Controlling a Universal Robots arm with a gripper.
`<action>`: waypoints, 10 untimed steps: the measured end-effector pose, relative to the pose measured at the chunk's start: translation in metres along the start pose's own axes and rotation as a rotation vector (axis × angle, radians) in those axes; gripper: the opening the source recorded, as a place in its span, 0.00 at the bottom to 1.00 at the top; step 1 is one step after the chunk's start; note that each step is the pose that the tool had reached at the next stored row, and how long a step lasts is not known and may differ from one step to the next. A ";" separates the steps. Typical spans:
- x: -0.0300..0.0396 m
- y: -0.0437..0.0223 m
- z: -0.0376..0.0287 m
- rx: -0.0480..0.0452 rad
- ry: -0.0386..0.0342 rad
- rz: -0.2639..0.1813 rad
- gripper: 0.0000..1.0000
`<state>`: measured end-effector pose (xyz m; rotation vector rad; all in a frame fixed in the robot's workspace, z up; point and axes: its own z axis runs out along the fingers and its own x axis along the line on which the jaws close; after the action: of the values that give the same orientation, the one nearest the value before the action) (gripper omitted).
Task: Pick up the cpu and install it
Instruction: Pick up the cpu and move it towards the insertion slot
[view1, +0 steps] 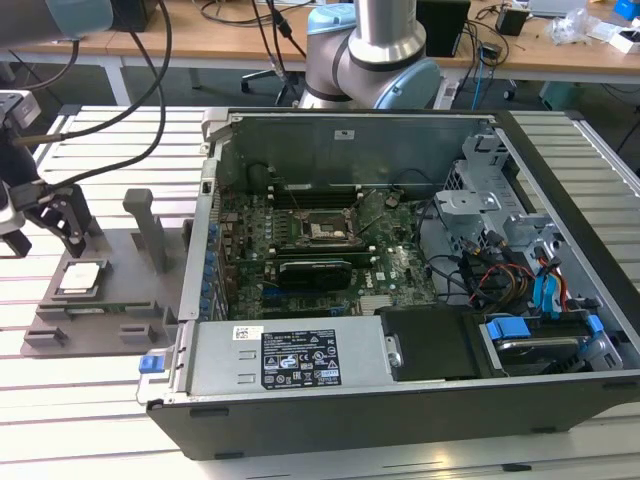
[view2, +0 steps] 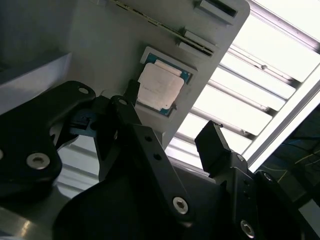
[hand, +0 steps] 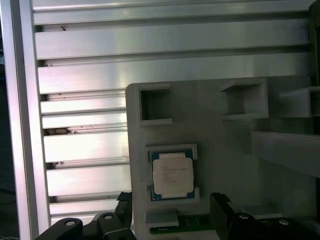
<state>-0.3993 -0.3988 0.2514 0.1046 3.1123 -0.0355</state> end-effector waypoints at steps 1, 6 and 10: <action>0.0000 0.0000 0.0004 0.0001 0.0000 0.000 0.72; 0.0001 0.0001 0.0034 0.0002 -0.0001 0.000 0.72; 0.0001 0.0001 0.0066 0.0010 -0.0001 0.000 0.72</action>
<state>-0.3992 -0.3989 0.2448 0.1041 3.1122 -0.0372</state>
